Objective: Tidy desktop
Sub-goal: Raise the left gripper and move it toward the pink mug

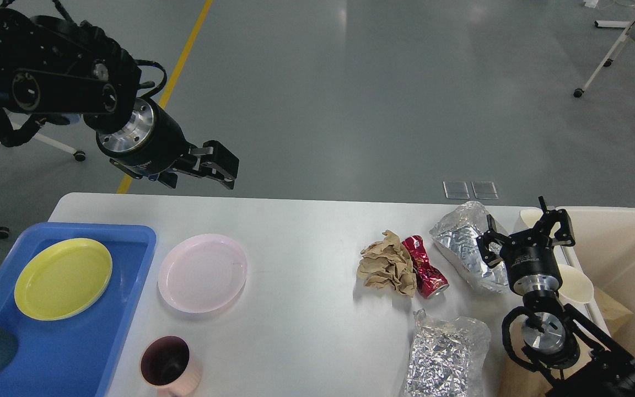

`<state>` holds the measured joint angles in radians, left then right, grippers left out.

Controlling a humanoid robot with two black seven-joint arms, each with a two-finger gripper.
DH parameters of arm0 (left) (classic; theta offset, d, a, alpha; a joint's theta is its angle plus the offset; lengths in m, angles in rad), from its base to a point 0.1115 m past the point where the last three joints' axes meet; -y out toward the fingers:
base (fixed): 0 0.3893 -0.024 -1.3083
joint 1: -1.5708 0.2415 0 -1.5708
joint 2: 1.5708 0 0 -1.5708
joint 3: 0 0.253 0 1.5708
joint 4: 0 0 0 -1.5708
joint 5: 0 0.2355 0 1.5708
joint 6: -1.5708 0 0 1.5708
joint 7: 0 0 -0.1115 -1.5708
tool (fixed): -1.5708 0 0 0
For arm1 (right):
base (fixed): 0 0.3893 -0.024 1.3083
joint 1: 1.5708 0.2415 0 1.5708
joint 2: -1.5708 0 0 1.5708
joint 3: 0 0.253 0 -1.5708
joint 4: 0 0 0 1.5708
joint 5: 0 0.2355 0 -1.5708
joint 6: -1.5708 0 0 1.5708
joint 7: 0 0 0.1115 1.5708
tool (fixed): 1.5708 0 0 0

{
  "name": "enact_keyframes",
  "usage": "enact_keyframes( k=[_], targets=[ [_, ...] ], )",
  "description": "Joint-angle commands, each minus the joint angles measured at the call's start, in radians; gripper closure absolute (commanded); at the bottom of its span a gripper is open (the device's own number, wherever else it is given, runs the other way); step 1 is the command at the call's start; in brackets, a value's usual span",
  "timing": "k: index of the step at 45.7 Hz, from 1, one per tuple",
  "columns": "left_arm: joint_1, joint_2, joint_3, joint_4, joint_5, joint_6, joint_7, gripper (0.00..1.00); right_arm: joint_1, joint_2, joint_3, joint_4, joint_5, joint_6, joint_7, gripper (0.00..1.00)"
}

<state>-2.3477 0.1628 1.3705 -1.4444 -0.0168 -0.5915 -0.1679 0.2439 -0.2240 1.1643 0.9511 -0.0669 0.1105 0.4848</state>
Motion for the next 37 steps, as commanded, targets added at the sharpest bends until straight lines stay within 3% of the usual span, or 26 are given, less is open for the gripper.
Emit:
enact_keyframes(
  k=[1, 5, 11, 17, 37],
  targets=[
    [-0.126, -0.058, 0.015, -0.056, -0.006, -0.192, 0.001, 0.04, 0.000, 0.000, 0.000, 0.000, 0.001, 0.000, 0.000, 0.00],
    [-0.238, -0.080, 0.028, -0.142, -0.049, -0.280, 0.004, 0.04, 0.000, 0.000, 0.000, 0.000, 0.001, 0.000, 0.000, 0.00],
    [-0.292, -0.098, 0.084, -0.217, -0.130, -0.281, 0.062, 0.04, 0.000, 0.000, 0.000, 0.000, -0.001, 0.000, 0.000, 0.00],
    [-0.279, -0.125, 0.159, -0.215, -0.207, -0.229, 0.074, 0.04, 0.000, 0.000, 0.000, 0.000, 0.001, 0.000, 0.000, 0.00],
    [-0.140, -0.071, 0.145, -0.152, -0.206, -0.261, 0.060, 0.04, 0.000, 0.000, 0.000, 0.000, 0.001, 0.000, 0.000, 0.00]
  ],
)
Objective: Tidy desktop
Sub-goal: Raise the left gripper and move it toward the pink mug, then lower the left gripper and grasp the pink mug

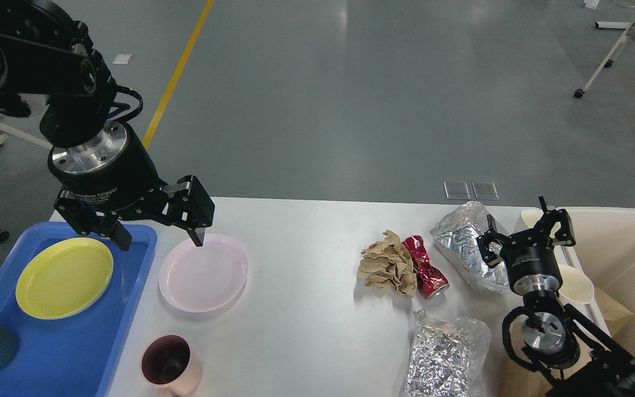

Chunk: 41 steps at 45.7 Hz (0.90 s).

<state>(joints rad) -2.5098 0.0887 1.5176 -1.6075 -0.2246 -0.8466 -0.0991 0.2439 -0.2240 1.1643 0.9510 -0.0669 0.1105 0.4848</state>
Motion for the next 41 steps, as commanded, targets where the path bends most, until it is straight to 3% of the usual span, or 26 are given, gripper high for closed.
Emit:
enact_keyframes(
  k=[1, 7, 15, 32, 41],
  targets=[
    [0.029, 0.003, -0.001, 0.011, 0.002, -0.006, -0.008, 0.04, 0.000, 0.000, 0.000, 0.000, 0.001, 0.000, 0.000, 0.00],
    [0.065, 0.014, 0.001, 0.001, 0.008, 0.004, 0.010, 0.04, 0.000, 0.000, 0.000, 0.000, -0.001, 0.000, 0.000, 0.00],
    [0.203, 0.103, -0.004, -0.003, 0.067, 0.049, 0.022, 0.05, 0.000, 0.000, 0.000, 0.000, 0.001, 0.000, 0.000, 0.00],
    [0.629, 0.301, -0.139, 0.011, 0.436, 0.382, 0.024, 0.07, 0.000, 0.000, 0.000, 0.000, 0.001, 0.000, 0.000, 0.00],
    [0.707, 0.339, -0.146, 0.031, 0.538, 0.511, 0.033, 0.07, 0.000, 0.000, 0.000, 0.000, 0.001, 0.000, 0.000, 0.00]
  ],
)
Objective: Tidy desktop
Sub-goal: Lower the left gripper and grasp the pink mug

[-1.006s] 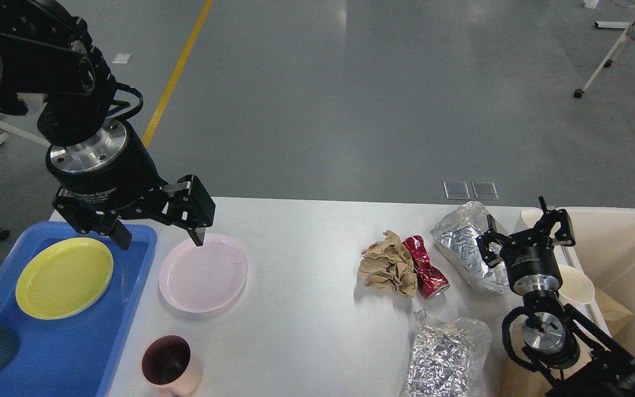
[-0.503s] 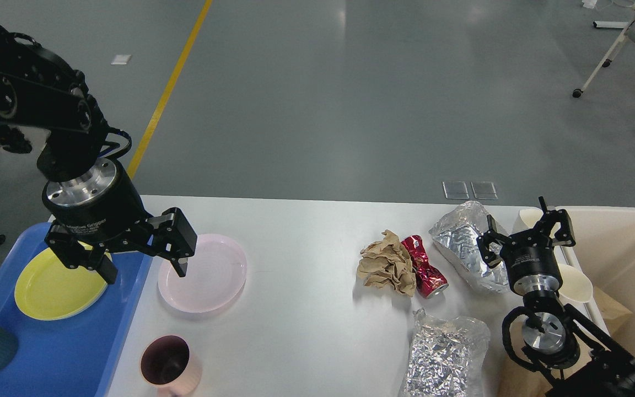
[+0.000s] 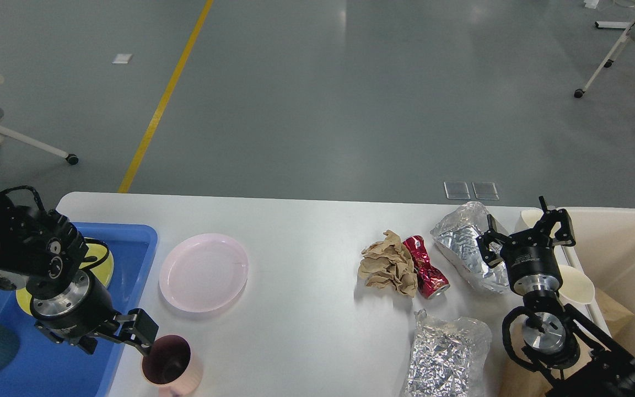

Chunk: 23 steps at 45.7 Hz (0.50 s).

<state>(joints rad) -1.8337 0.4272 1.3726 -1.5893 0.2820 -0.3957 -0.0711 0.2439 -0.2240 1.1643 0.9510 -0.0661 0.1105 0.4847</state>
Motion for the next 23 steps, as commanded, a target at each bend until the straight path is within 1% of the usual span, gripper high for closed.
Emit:
enact_keyframes(
  k=[1, 4, 7, 17, 23],
  targets=[
    [0.039, -0.001, -0.003, 0.017, 0.032, 0.067, 0.005, 0.07, 0.000, 0.000, 0.000, 0.000, 0.000, 0.000, 0.000, 0.00],
    [0.069, -0.008, -0.004, 0.035, 0.032, 0.084, 0.005, 0.07, 0.000, 0.000, 0.000, 0.000, 0.000, 0.000, 0.000, 0.00],
    [0.096, -0.024, -0.013, 0.051, 0.032, 0.084, 0.005, 0.07, 0.000, 0.000, 0.000, 0.000, 0.000, 0.000, 0.000, 0.00],
    [0.166, -0.034, -0.101, 0.095, 0.032, 0.086, 0.007, 0.07, 0.000, 0.000, 0.000, 0.000, -0.001, 0.000, 0.000, 0.00],
    [0.214, -0.090, -0.104, 0.126, 0.032, 0.086, 0.011, 0.07, 0.000, 0.000, 0.000, 0.000, -0.001, 0.000, 0.000, 0.00]
  ],
)
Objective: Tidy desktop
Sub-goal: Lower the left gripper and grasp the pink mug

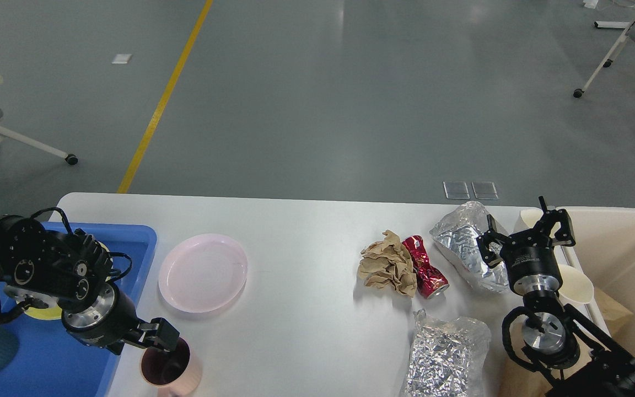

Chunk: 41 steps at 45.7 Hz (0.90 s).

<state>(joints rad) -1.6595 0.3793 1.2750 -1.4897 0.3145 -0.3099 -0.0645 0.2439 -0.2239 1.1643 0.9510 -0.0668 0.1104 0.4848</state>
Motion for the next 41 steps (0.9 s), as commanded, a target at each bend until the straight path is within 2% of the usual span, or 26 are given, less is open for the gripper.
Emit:
enact_keyframes(
  k=[1, 8, 17, 26, 28, 34, 41],
  targets=[
    [0.047, -0.046, -0.006, 0.032, 0.000, 0.000, 0.009, 0.07, 0.000, 0.000, 0.000, 0.000, -0.001, 0.000, 0.000, 0.00],
    [0.066, -0.048, -0.006, 0.054, 0.000, 0.002, 0.054, 0.07, 0.000, 0.000, 0.000, 0.000, -0.001, 0.000, 0.000, 0.00],
    [0.075, -0.048, -0.005, 0.063, 0.000, 0.026, 0.055, 0.10, 0.000, 0.000, 0.000, 0.000, -0.001, 0.000, 0.000, 0.00],
    [0.110, -0.051, -0.011, 0.065, 0.003, 0.087, 0.057, 0.15, 0.000, 0.000, 0.000, 0.000, 0.001, 0.000, 0.000, 0.00],
    [0.115, -0.053, -0.011, 0.065, 0.006, 0.101, 0.057, 0.20, 0.000, 0.000, 0.000, 0.000, -0.001, 0.000, 0.000, 0.00],
    [0.121, -0.054, -0.011, 0.065, 0.008, 0.104, 0.055, 0.50, 0.000, 0.000, 0.000, 0.000, 0.001, 0.000, 0.000, 0.00],
    [0.126, -0.054, -0.016, 0.065, 0.006, 0.107, 0.055, 0.59, 0.000, 0.000, 0.000, -0.001, 0.001, 0.000, 0.000, 0.00]
  ],
)
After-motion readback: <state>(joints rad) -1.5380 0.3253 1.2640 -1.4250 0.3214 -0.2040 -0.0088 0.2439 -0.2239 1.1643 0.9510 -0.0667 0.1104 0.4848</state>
